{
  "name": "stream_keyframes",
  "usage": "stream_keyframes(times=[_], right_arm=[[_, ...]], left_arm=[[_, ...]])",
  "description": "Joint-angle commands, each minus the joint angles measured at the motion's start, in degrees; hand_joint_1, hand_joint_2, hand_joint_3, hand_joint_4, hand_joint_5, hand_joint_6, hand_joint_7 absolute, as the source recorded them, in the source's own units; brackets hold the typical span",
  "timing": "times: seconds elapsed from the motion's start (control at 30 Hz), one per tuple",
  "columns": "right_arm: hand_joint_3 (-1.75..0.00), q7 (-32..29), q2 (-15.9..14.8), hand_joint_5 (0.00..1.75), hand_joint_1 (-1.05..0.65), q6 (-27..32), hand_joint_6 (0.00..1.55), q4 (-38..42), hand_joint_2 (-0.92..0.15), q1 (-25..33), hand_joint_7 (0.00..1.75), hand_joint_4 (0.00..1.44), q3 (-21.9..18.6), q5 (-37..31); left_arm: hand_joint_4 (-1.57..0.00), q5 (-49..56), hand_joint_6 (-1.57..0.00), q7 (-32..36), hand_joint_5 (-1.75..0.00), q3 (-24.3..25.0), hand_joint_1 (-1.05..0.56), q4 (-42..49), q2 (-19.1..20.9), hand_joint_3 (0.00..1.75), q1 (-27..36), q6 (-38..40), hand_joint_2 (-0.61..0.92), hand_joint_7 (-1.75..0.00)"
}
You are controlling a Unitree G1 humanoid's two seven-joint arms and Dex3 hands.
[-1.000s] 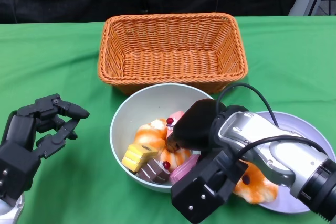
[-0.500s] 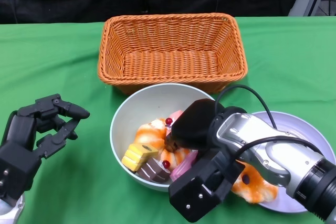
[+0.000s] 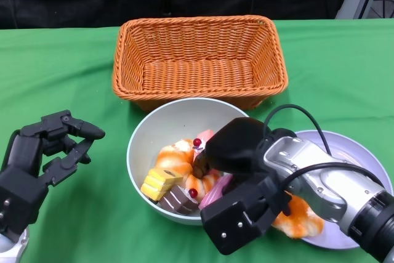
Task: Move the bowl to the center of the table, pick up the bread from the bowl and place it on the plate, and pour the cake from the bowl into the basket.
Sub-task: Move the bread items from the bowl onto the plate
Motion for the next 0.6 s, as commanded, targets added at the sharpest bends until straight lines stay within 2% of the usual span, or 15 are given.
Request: stream_keyframes(times=[0.03,0.07,0.2,0.23,0.27,0.3,0.37,0.43,0.47,0.53,0.6], right_arm=[[0.00,-4.06,-0.23,1.27,-0.12,-2.83,0.90,2.97,-0.87,1.27,0.01,0.73,-0.76,1.45],[0.00,-5.76,-0.15,1.24,-0.12,-3.96,0.91,3.88,-0.86,1.20,0.01,0.74,-1.13,1.81],[-0.01,-10.75,-0.10,1.34,-0.15,-8.03,1.01,6.73,-0.89,0.82,0.04,0.72,-2.56,3.60],[-0.01,-11.62,-0.09,1.44,-0.18,-8.92,1.07,7.27,-0.90,0.70,0.10,0.68,-2.94,4.08],[0.00,-12.20,-0.05,1.51,-0.19,-9.55,1.05,7.74,-0.90,0.59,0.21,0.65,-3.18,4.36],[-0.01,-13.46,-0.06,1.54,-0.20,-10.67,0.96,8.27,-0.91,0.50,0.43,0.64,-3.67,4.84],[-0.01,-14.96,-0.03,1.69,-0.21,-12.48,0.61,9.10,-0.91,0.36,1.23,0.59,-4.59,5.89],[-0.01,-16.23,0.10,1.73,-0.21,-13.95,0.51,9.86,-0.91,0.28,1.48,0.57,-5.30,6.90],[0.00,-16.88,0.20,1.74,-0.20,-14.76,0.50,10.19,-0.90,0.31,1.52,0.58,-5.83,7.62],[0.00,-17.43,0.30,1.74,-0.21,-15.78,0.58,10.66,-0.88,0.27,1.37,0.58,-6.52,8.44],[0.00,-17.85,0.37,1.74,-0.21,-16.53,0.62,11.05,-0.86,0.26,1.31,0.59,-7.23,9.22]], left_arm=[[-0.81,0.11,-0.88,0.56,-1.38,0.23,-0.10,-0.35,0.90,0.36,-0.33,-0.65,0.92,-0.91],[-0.81,0.09,-0.88,0.52,-1.38,0.24,-0.10,-0.38,0.90,0.36,-0.31,-0.56,0.92,-0.91],[-0.81,-0.37,-0.87,0.09,-1.38,0.34,-0.10,-0.36,0.80,0.36,-0.31,-0.29,0.92,-0.91],[-0.81,-0.46,-0.87,0.04,-1.38,0.37,-0.10,-0.29,0.76,0.36,-0.34,-0.32,0.92,-0.91],[-0.80,-0.50,-0.87,0.03,-1.38,0.39,-0.10,-0.24,0.74,0.36,-0.36,-0.37,0.92,-0.91],[-0.80,-0.59,-0.87,-0.06,-1.39,0.40,-0.10,-0.20,0.71,0.36,-0.37,-0.35,0.92,-0.91],[-0.80,-0.49,-0.87,0.05,-1.38,0.35,-0.10,-0.18,0.75,0.36,-0.37,-0.35,0.92,-0.91],[-0.80,-0.50,-0.87,0.01,-1.38,0.33,-0.11,-0.21,0.78,0.35,-0.34,-0.25,0.92,-0.91],[-0.80,-0.45,-0.87,0.02,-1.38,0.30,-0.11,-0.19,0.83,0.35,-0.35,-0.34,0.92,-0.91],[-0.80,-0.11,-0.87,0.31,-1.38,0.23,-0.12,-0.07,0.94,0.35,-0.39,-0.61,0.92,-0.91],[-0.80,-0.14,-0.87,0.24,-1.38,0.23,-0.12,-0.03,0.94,0.35,-0.43,-0.62,0.92,-0.91]])
